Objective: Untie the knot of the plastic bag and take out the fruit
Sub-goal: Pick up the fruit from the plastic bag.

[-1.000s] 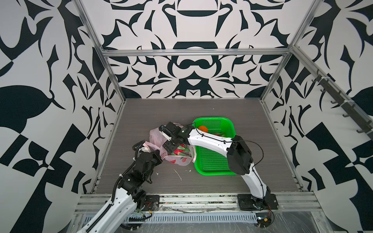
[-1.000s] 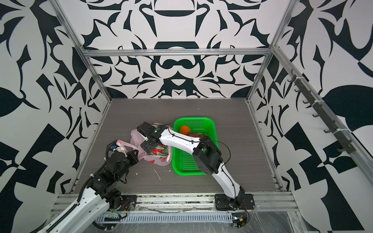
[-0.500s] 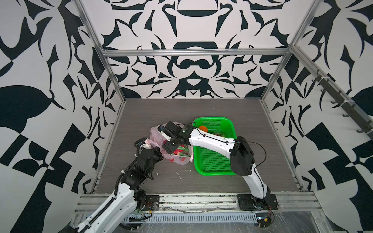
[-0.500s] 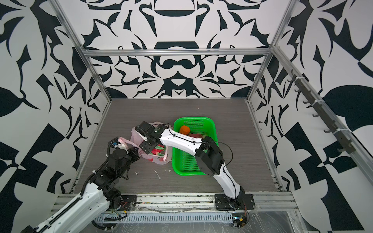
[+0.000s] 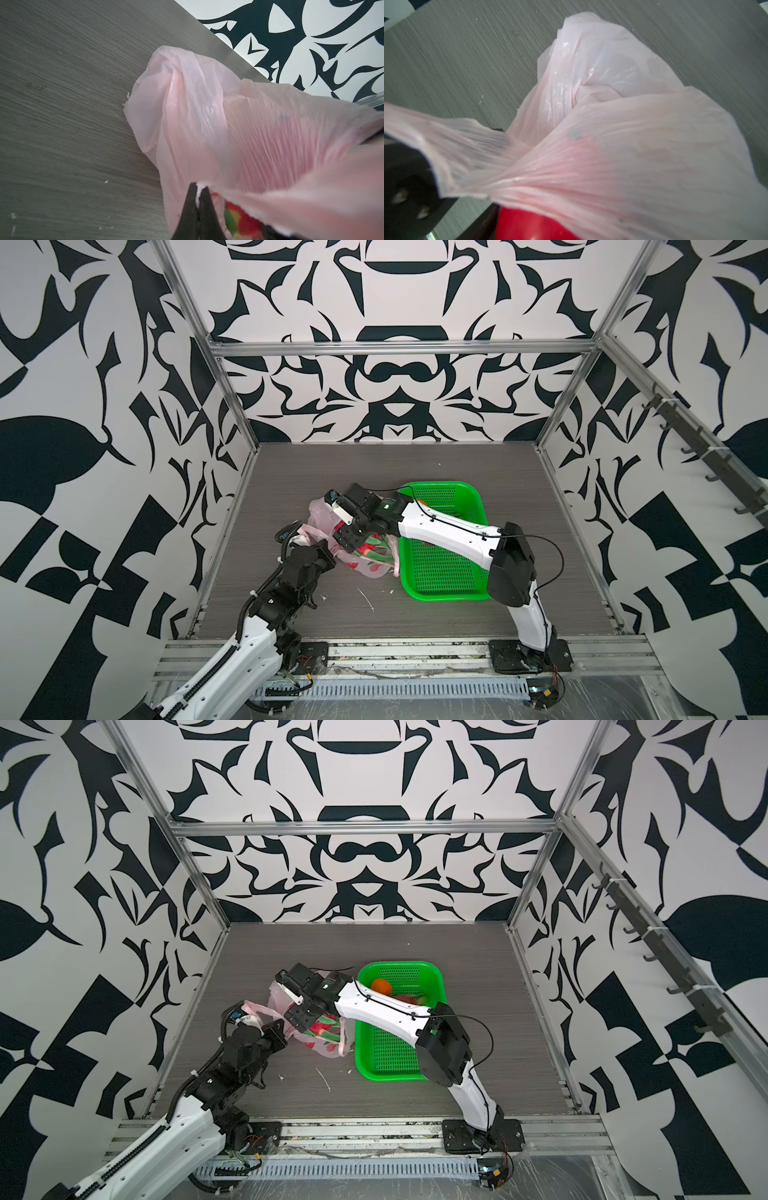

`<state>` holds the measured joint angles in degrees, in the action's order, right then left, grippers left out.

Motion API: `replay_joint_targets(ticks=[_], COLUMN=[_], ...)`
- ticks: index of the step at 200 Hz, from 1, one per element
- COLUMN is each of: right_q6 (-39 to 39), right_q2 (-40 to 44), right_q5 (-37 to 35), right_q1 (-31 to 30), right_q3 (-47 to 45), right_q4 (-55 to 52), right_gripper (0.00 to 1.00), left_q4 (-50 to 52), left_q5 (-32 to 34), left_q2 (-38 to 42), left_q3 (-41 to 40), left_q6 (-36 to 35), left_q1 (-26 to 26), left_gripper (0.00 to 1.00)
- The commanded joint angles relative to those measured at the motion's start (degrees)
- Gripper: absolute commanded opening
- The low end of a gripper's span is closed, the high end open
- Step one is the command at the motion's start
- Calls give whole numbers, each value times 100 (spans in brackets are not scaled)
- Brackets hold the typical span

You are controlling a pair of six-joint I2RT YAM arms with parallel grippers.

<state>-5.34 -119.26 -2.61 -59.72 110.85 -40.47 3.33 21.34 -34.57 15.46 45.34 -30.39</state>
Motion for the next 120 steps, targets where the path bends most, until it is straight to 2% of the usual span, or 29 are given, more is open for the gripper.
replay_joint_targets(ticks=[1,120], right_q6=[77,259], right_q2=[463,325], right_q5=[-117,-38], right_q1=[-34,-26], right_q3=[173,127], right_q4=[179,468], right_gripper=[2,2], left_q4=[-87,293], left_q5=[81,-113], left_q2=[46,428], left_q3=[123,132], left_q6=[-43,165], left_q1=[-17,-19], left_gripper=[0,0])
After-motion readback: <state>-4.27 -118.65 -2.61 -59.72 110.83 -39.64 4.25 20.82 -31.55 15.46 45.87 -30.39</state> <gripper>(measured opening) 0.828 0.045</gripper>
